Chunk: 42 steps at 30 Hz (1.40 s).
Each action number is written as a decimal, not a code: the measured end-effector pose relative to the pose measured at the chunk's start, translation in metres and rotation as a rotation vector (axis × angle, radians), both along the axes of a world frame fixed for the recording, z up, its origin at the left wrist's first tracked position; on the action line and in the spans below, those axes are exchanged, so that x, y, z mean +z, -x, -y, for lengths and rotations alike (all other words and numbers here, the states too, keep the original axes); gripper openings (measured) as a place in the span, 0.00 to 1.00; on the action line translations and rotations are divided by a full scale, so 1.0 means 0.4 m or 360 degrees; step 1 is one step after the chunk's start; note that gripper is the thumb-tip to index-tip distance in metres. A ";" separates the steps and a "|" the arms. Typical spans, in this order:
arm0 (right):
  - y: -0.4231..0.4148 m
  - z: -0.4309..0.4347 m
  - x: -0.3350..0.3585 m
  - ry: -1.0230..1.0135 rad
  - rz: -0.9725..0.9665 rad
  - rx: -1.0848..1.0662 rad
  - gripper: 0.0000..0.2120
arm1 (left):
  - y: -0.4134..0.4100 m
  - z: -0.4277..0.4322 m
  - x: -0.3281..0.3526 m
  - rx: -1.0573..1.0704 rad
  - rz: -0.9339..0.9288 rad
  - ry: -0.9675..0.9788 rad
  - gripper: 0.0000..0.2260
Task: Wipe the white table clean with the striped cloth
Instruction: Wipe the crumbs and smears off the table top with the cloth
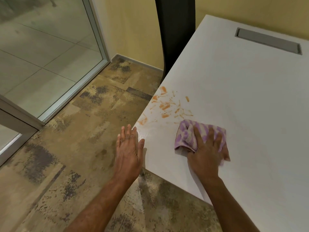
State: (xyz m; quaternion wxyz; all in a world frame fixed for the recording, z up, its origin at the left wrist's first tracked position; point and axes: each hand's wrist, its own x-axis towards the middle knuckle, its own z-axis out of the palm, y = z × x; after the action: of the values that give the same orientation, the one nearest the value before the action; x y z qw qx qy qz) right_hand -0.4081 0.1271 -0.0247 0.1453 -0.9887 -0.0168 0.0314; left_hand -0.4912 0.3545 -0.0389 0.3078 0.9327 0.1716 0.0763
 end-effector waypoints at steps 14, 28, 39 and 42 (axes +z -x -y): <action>-0.137 -0.241 -0.017 0.0300 0.0030 0.0396 0.39 | -0.014 0.002 0.024 0.0185 0.0146 0.0338 0.25; 0.046 -0.255 -0.030 -0.0051 0.0153 0.0957 0.39 | 0.011 -0.013 0.019 0.0205 0.0278 0.0446 0.33; 0.118 -0.001 0.002 -0.0071 0.0271 0.0216 0.38 | -0.001 -0.022 0.024 0.0228 0.0212 0.0316 0.30; 0.085 0.034 0.007 -0.0083 0.0195 -0.0045 0.37 | -0.009 -0.022 0.024 0.0209 0.0183 0.0315 0.29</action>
State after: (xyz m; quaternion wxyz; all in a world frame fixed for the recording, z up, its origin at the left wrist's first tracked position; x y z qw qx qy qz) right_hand -0.4421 0.1137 -0.0220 0.1703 -0.9848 -0.0124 -0.0316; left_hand -0.4875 0.3632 -0.0293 0.4021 0.8785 0.2212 0.1324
